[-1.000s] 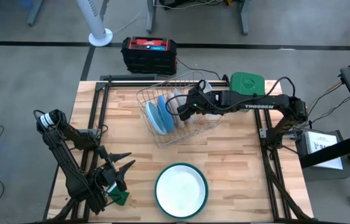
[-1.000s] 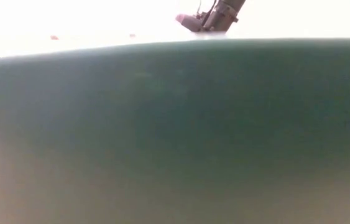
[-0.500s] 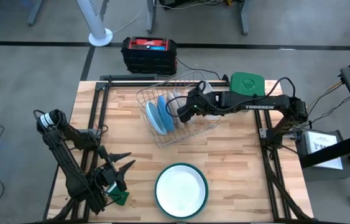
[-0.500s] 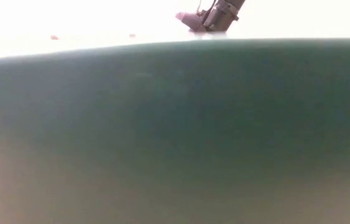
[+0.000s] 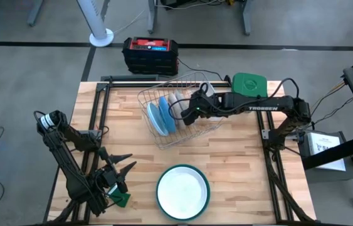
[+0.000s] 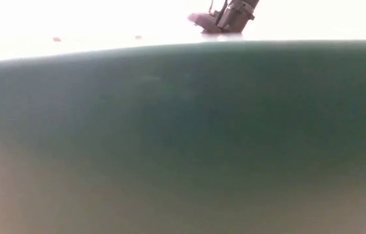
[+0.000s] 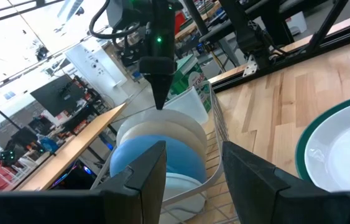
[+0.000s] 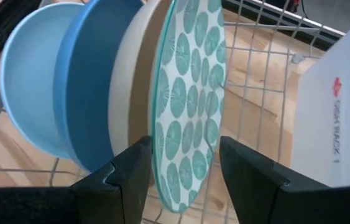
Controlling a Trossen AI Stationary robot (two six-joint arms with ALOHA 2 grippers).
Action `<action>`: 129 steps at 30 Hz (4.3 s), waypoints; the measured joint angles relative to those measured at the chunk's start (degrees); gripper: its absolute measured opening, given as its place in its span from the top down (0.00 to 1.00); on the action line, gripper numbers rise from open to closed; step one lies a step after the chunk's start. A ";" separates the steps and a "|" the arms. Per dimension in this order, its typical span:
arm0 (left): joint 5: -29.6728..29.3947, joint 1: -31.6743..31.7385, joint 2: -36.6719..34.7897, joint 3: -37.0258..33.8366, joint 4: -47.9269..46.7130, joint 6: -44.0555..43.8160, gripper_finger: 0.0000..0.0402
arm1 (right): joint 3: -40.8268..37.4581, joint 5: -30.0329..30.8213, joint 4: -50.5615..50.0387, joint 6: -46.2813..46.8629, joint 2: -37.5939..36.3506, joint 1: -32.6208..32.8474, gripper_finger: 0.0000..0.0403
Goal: Sort dishes
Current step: Put the green patterned plate in the dish rack, then adjust the dish rack
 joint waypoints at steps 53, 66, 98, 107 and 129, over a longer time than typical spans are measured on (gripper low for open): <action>0.00 -0.39 0.02 0.00 0.00 -0.20 0.64 | -7.50 2.07 -9.57 13.57 -1.28 11.81 0.98; -0.07 -0.44 0.02 0.00 0.00 -0.20 0.64 | -8.42 1.01 -4.91 15.04 -1.28 12.97 0.98; 24.39 18.60 -0.14 5.75 32.80 35.74 1.00 | -28.65 15.86 -23.98 14.20 -30.90 10.83 1.00; 26.51 24.05 -0.11 3.35 39.05 42.97 1.00 | -37.02 15.49 -16.29 17.15 -33.12 10.74 1.00; 27.04 27.63 -0.09 -4.56 46.52 43.04 1.00 | -39.10 15.68 -2.85 11.13 -31.00 10.32 1.00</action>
